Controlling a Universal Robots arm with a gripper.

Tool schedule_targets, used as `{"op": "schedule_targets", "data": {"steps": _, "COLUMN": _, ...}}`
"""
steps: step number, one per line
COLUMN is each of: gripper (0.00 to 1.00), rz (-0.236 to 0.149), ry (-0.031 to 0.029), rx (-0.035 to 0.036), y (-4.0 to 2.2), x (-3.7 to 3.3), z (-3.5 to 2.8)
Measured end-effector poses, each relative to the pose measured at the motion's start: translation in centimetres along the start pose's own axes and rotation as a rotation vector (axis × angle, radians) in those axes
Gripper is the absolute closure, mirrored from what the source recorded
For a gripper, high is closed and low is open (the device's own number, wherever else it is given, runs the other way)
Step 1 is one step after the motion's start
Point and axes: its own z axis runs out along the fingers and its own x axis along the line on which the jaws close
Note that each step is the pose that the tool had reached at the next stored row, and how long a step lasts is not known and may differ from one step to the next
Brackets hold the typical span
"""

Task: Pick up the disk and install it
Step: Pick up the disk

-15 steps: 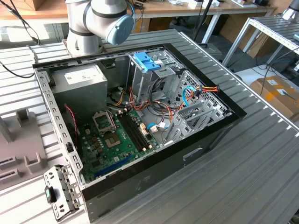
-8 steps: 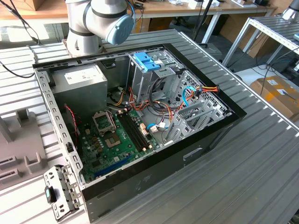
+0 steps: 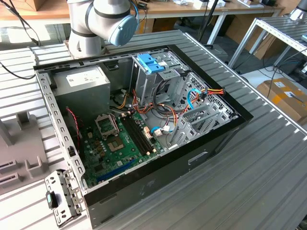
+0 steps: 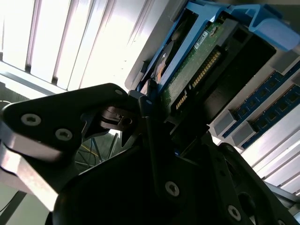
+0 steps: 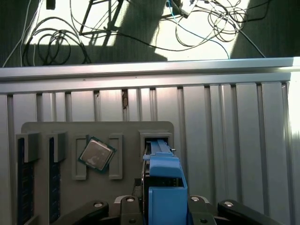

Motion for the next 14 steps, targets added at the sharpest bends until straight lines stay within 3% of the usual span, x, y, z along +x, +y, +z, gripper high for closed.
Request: {"op": "schedule_targets", "data": {"steps": 14, "gripper": 0.64, "rz": 0.000, "ry": -0.0012, "rx": -0.0003, "y": 0.04, "x": -0.05, "z": -0.93}}
